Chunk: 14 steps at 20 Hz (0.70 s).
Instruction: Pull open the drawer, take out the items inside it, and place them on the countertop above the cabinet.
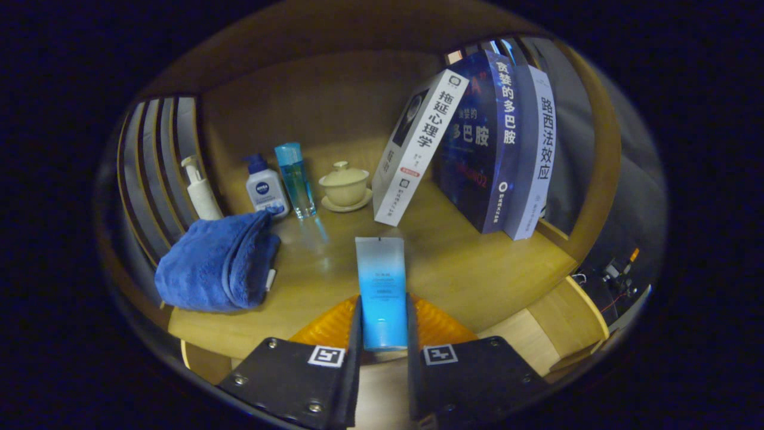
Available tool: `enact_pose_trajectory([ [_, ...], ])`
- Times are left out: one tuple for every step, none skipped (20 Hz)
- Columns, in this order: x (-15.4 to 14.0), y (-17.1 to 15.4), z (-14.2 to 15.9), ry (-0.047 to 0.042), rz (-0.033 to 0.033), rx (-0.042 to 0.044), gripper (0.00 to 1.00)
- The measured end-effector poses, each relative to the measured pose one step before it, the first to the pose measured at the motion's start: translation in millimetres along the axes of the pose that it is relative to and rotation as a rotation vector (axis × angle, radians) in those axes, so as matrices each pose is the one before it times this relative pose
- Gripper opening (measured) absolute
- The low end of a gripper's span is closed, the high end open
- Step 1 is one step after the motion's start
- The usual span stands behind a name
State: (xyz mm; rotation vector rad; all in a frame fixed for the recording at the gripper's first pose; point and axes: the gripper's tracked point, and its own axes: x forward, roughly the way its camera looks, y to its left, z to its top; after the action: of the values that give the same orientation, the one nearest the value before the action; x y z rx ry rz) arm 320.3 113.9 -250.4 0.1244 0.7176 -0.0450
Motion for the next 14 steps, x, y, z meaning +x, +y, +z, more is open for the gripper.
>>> enact_pose_trajectory([
  [1.67,-0.06,3.15,-0.01053,0.00388,0.01367,0.34],
  [3.22,0.15,-0.51,-0.00163,0.00471,0.01067,0.34],
  [4.50,2.30,1.01,-0.00760,0.00581,0.01108,0.34],
  [2.82,0.28,0.87,-0.00445,0.00570,0.01286,0.34],
  [3.71,0.35,2.94,-0.00591,0.00583,0.01285,0.37],
  [2.24,1.05,0.66,-0.00209,0.00661,0.00877,0.37],
  [3.18,0.52,2.41,-0.00522,0.00387,0.00610,0.39],
  [1.94,0.43,0.81,0.00018,0.00611,0.00683,0.39],
  [2.74,-0.44,1.51,-0.00093,0.00343,0.00653,0.40],
  [2.11,-0.68,1.04,-0.00185,0.00318,0.00836,0.41],
  [2.58,-0.82,1.64,-0.00175,-0.00019,0.00534,0.41],
  [1.20,-0.65,1.06,-0.00369,-0.00013,0.00309,0.43],
  [-0.06,0.37,3.01,-0.00993,0.00408,-0.00112,0.45],
  [0.01,-1.94,1.53,-0.01234,-0.00503,-0.00598,0.59],
])
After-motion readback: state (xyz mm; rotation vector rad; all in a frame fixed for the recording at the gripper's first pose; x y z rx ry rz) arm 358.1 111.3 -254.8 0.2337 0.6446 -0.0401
